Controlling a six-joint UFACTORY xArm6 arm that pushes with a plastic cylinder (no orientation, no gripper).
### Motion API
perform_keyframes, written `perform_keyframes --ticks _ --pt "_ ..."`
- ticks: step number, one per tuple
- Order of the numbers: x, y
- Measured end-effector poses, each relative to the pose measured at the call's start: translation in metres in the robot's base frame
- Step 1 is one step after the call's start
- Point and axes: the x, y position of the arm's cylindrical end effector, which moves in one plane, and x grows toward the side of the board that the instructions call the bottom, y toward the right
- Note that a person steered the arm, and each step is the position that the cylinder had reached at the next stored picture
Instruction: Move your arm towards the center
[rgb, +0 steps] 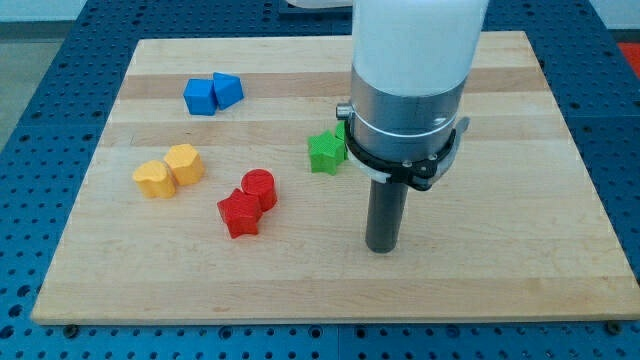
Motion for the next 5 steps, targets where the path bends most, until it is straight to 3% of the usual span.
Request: perform_keyframes --ticks 3,5 --pt "0.002 -0.035" --pt "-0.048 -0.040"
